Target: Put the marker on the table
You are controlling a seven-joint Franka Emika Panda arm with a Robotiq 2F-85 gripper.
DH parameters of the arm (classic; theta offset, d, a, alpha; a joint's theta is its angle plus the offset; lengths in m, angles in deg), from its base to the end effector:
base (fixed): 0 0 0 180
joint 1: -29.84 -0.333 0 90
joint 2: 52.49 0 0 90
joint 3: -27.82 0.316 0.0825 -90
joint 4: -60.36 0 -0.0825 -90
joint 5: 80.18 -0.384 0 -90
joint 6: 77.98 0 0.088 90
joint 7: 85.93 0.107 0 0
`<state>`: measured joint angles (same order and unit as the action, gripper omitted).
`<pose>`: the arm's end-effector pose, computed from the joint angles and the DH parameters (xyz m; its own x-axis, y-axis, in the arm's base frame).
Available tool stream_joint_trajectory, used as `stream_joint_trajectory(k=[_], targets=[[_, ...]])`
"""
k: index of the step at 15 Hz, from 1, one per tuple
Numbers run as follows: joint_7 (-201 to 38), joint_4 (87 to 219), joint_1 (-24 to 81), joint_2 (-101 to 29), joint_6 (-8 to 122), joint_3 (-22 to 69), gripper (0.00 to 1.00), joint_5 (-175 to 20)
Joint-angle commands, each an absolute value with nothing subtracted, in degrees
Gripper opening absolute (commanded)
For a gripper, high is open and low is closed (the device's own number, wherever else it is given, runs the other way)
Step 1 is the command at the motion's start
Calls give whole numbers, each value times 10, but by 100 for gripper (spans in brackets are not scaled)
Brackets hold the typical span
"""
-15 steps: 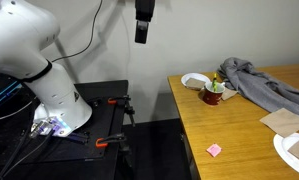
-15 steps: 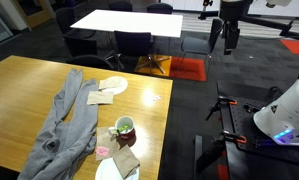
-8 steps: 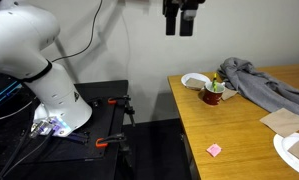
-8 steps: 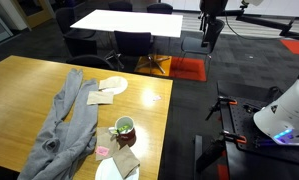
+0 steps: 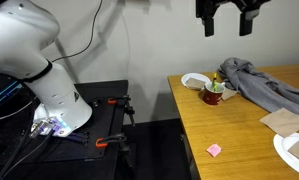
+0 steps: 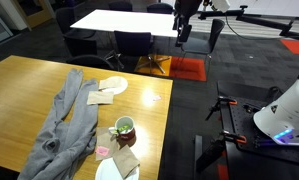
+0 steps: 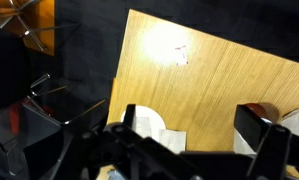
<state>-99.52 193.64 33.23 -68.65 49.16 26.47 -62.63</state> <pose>0.4742 -0.0495 0.4690 0.9421 0.3246 0.0843 0.2884 -0.9125 0.2900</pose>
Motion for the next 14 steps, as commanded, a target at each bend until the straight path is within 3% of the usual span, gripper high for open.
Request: stream_joint_trajectory(k=[1, 14], targets=[[-1054, 1906, 315, -634, 551, 253, 100, -638], [-1392, 1794, 288, -473, 660, 286, 100, -840]])
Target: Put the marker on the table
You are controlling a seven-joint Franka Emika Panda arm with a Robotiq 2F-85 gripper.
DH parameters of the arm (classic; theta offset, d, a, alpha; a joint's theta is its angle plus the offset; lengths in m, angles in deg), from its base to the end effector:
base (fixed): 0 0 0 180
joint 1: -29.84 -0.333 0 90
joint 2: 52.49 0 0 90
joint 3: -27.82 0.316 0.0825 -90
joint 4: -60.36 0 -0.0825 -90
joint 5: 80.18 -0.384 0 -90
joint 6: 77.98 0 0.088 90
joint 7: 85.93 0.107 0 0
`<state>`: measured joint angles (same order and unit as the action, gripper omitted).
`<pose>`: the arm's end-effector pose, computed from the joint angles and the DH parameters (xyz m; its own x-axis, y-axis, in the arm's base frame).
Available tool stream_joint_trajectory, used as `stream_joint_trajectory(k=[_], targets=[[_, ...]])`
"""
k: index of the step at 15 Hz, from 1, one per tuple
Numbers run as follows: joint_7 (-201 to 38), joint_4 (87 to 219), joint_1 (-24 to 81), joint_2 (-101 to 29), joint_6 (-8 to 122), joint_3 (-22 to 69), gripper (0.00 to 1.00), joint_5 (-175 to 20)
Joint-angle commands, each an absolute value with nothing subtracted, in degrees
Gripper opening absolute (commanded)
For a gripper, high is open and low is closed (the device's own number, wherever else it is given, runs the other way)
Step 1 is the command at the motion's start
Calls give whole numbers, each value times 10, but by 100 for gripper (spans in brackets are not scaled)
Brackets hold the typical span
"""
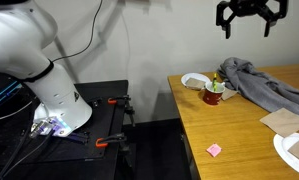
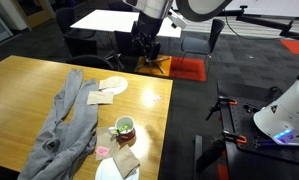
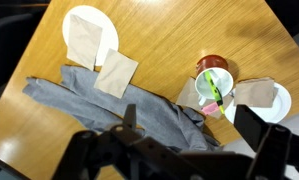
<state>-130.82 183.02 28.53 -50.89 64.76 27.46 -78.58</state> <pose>0.5724 0.0097 0.4250 0.6487 0.7321 0.2080 0.6918 -0.6811 0.2400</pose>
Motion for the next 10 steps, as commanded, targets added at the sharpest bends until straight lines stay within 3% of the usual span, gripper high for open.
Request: stream_joint_trajectory(k=[1, 10], targets=[[-1431, 1785, 291, -463, 659, 292, 100, -867], [-1731, 1729, 318, -380, 639, 344, 100, -1020]])
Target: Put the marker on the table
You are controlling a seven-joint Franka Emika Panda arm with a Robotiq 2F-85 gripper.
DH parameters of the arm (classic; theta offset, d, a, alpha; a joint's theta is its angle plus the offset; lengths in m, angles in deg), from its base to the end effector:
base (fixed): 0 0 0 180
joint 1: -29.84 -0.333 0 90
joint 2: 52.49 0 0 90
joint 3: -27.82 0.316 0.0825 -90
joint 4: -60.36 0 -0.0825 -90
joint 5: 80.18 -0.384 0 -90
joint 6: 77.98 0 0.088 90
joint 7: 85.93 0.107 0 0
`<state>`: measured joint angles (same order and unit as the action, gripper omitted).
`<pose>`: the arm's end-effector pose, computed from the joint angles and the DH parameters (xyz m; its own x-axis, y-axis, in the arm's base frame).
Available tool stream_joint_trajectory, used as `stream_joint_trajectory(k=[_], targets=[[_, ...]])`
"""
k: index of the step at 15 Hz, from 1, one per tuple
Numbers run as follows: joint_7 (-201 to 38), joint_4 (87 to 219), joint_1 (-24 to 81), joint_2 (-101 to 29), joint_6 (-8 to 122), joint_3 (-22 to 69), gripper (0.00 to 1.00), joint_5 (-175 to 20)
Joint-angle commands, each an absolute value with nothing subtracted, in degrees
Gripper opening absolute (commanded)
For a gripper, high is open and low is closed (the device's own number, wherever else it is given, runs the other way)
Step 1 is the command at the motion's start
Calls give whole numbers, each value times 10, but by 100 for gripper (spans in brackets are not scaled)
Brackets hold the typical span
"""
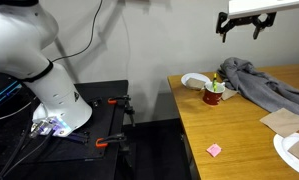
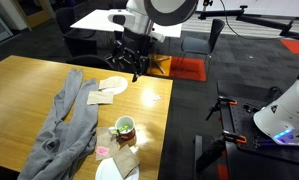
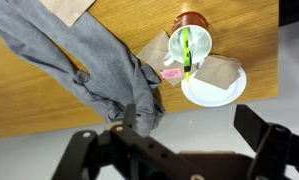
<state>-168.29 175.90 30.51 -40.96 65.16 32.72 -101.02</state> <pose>0.6126 0.0412 0.3821 0.2714 0.9049 0.3280 0.9197 -0.3443 0.1889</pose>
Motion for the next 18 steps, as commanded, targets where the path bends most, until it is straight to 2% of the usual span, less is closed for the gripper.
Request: stream_joint_trajectory(k=[1, 18], targets=[[-1737, 1724, 319, -369, 642, 347, 100, -1017], [-1728, 1720, 317, -348, 655, 358, 100, -999]])
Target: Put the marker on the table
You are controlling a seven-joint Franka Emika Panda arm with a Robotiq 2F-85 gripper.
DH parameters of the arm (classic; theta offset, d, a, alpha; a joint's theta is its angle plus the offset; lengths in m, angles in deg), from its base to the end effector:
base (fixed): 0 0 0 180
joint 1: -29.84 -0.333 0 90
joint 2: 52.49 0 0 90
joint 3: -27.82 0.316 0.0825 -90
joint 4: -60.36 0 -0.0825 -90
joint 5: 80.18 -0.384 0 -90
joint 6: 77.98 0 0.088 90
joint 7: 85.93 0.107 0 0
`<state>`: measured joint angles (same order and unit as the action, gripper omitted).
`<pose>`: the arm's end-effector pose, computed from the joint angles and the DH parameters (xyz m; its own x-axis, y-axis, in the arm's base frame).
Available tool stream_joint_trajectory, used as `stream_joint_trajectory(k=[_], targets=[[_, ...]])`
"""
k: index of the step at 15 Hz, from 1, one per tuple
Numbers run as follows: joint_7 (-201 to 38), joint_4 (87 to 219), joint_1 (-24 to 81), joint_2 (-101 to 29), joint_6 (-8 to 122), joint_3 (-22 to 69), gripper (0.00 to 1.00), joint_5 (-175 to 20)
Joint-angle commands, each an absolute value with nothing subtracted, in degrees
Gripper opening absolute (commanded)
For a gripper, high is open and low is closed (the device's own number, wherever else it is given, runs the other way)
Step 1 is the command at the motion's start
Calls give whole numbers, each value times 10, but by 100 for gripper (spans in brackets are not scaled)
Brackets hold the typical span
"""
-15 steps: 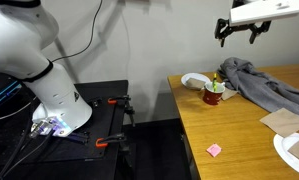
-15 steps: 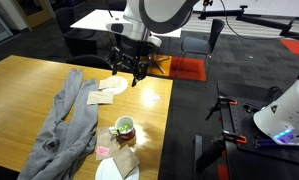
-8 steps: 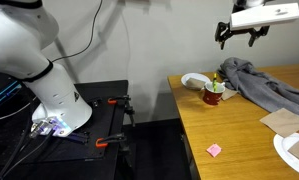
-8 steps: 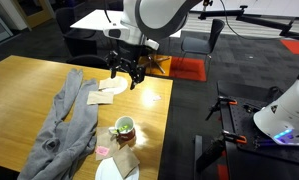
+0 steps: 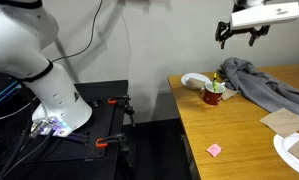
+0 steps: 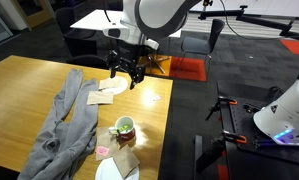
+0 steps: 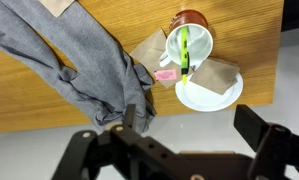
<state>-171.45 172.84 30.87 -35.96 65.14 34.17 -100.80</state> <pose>0.6282 0.0528 0.3532 0.2131 0.9239 0.3178 0.9452 -0.2773 0.1723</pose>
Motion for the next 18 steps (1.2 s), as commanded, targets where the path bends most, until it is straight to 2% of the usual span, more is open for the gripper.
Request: stream_joint_trajectory(k=[1, 7, 13, 18], targets=[[-1735, 1717, 317, -342, 658, 362, 100, -1001], [-1764, 1727, 320, -309, 707, 393, 100, -1017], [-1691, 1747, 311, -267, 837, 398, 100, -988], [-1668, 1752, 354, -233, 872, 455, 100, -1009]])
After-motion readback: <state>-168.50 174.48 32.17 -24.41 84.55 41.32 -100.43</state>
